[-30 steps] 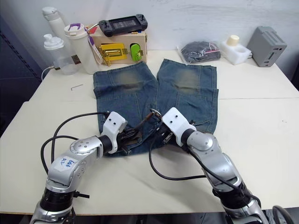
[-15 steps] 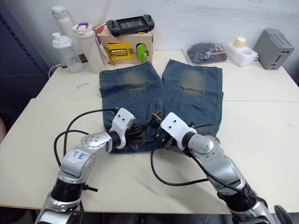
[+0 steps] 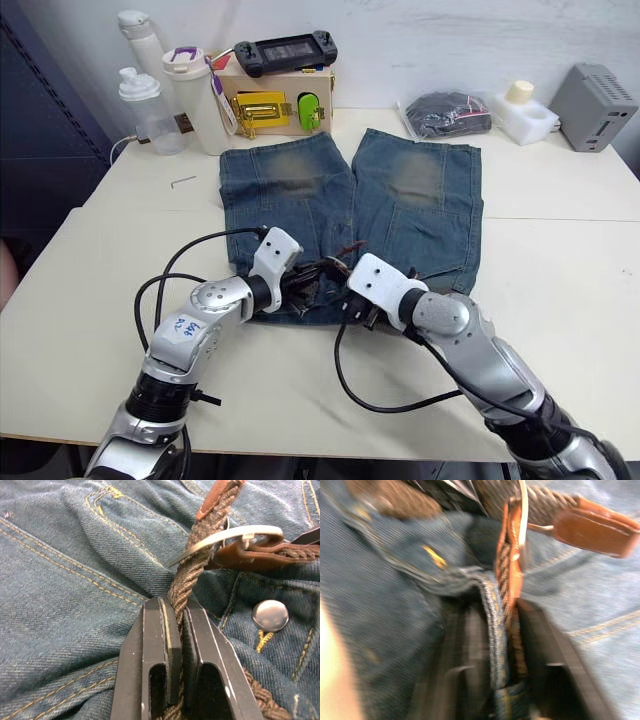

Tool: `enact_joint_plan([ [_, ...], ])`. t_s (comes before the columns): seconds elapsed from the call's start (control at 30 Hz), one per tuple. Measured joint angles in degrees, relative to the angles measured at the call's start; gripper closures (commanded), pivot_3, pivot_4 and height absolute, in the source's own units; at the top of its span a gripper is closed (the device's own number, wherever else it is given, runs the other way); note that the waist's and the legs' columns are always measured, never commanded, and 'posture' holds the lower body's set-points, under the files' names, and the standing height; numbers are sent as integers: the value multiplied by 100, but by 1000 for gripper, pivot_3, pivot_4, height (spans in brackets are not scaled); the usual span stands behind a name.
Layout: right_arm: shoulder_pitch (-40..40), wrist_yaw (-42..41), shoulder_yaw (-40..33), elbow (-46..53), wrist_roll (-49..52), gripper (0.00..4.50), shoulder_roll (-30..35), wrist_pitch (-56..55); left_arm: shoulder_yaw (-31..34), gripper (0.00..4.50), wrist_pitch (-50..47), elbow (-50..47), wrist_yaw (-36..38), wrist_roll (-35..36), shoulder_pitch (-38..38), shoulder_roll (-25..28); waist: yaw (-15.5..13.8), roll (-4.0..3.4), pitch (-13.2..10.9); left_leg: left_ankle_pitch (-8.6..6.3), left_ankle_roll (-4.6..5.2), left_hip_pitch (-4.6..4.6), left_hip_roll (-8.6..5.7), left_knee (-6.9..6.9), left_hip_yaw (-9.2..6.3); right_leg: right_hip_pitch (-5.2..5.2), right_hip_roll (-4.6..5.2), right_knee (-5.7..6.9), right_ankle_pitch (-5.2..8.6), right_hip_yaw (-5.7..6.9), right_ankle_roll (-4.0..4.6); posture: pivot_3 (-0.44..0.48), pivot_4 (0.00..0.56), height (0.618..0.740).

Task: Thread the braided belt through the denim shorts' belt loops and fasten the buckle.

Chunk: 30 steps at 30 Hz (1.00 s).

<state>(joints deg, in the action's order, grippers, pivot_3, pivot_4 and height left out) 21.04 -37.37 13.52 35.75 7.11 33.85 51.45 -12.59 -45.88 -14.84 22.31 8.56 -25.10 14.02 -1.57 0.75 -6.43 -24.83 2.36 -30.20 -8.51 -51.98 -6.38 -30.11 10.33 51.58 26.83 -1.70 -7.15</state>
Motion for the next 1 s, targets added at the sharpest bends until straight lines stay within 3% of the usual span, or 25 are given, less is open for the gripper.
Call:
enact_joint_plan([
  [0.13, 374, -521, -832, 79, 797, 78, 152, 73, -71, 4500, 43, 6, 22, -3, 2, -15, -10, 1, -6, 2, 3, 0, -4, 0, -8, 8, -2, -8, -5, 2, -11, 0, 150, 645],
  [0.3, 972, -976, -1429, -231, 1293, 78, 580, -181, -98, 4500, 109, 27, 44, -23, 3, 1, -7, 0, -9, 2, 5, 2, -5, 2, -17, 19, -2, -21, -8, 7, -16, 0, 150, 645],
  [0.43, 1184, -1062, -331, -1358, -217, 78, 1289, -2378, -178, 4500, 224, 41, 47, -107, 4, 24, -11, 2, -10, 5, 8, 1, -8, 3, -18, 20, 0, -28, -15, 7, -30, 0, 150, 645],
  [0.67, 1351, -899, 410, -2480, -1431, 78, 1109, -4310, -329, 4500, 410, 35, 52, -345, 0, 118, -6, 4, -11, 8, 9, -4, -9, 3, -14, 16, 4, -27, -20, 7, -40, 0, 150, 645],
  [0.77, 1356, -933, 425, -2532, -1545, 845, 1012, -4576, -368, 4500, 437, 24, 52, -421, 1, 120, -11, 4, -11, 8, 9, -6, -11, 2, -16, 16, 3, -27, -20, 7, -40, 0, 150, 645],
  [0.83, 1356, -968, 425, -2571, -1594, 1643, 982, -4656, -372, 4500, 442, 16, 52, -439, 5, 120, -11, 4, -11, 8, 9, -6, -11, 2, -17, 15, 2, -27, -21, 7, -40, 0, 150, 645],
  [1.0, 1348, -1082, 424, -2647, -1685, 4082, 926, -4688, -375, 4500, 463, 4, 52, -463, 22, 121, -8, 4, -11, 8, 9, -7, -11, 2, -17, 14, 2, -25, -21, 7, -40, 0, 150, 645],
])
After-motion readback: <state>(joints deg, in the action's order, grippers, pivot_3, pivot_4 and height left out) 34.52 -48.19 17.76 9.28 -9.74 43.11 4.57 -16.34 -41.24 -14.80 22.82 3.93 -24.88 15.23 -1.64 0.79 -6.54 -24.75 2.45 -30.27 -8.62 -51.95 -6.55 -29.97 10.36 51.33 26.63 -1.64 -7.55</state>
